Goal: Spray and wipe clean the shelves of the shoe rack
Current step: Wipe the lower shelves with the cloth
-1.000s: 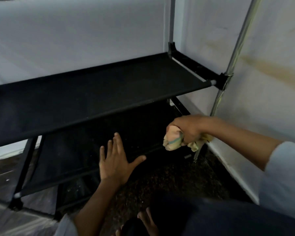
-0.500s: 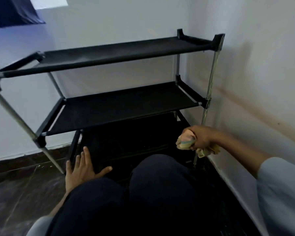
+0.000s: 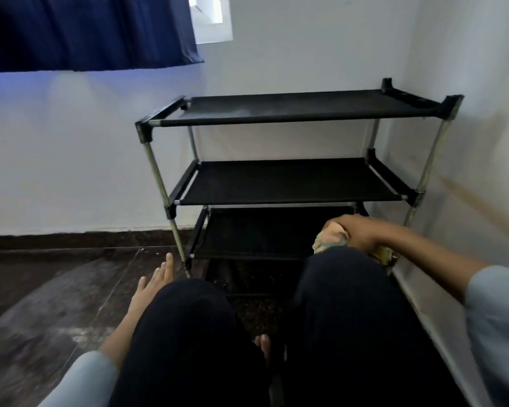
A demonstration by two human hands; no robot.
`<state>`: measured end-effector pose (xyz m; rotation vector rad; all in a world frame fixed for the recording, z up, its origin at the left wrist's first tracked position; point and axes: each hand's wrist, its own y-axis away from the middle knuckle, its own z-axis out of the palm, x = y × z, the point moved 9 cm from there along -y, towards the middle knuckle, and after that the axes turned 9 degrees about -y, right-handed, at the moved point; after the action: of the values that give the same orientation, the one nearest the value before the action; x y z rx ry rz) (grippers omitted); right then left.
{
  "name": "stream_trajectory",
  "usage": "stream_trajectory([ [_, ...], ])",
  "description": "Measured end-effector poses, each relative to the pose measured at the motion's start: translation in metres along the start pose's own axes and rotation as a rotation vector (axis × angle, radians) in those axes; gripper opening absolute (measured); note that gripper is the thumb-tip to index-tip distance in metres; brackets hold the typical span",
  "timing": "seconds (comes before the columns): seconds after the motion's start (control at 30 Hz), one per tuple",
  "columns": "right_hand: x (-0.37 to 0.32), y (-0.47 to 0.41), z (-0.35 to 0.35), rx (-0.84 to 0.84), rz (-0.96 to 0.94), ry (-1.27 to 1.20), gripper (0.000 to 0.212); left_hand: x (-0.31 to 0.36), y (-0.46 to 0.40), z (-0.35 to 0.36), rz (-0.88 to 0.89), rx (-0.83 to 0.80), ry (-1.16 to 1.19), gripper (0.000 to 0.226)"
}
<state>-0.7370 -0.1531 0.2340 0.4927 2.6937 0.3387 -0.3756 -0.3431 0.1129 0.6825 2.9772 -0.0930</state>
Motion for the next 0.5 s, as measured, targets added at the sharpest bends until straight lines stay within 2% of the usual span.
stream_trajectory([
  [0.07, -0.028, 0.003, -0.009, -0.039, -0.053, 0.087, 0.054, 0.007, 0.000, 0.004, 0.066, -0.106, -0.095, 0.082],
  [0.13, -0.056, -0.001, -0.005, -0.120, -0.105, 0.173, 0.053, 0.015, -0.008, 0.012, 0.116, -0.204, -0.049, 0.080],
  [0.2, -0.080, -0.012, 0.016, -0.220, -0.169, 0.233, 0.050, 0.025, -0.017, 0.031, 0.136, -0.233, 0.095, 0.075],
  [0.27, -0.097, -0.030, 0.056, -0.295, -0.234, 0.253, 0.047, 0.036, -0.018, 0.060, 0.130, -0.198, 0.278, 0.062],
  [0.33, -0.104, -0.055, 0.108, -0.323, -0.256, 0.263, 0.048, 0.045, -0.015, 0.095, 0.050, -0.213, 0.461, 0.055],
  [0.4, -0.102, -0.080, 0.163, -0.370, -0.235, 0.242, 0.050, 0.054, -0.019, 0.132, -0.014, -0.304, 0.548, 0.059],
  [0.5, -0.095, -0.120, 0.228, -0.429, -0.179, 0.115, 0.052, 0.066, -0.031, 0.169, 0.048, -0.438, 0.452, 0.077],
])
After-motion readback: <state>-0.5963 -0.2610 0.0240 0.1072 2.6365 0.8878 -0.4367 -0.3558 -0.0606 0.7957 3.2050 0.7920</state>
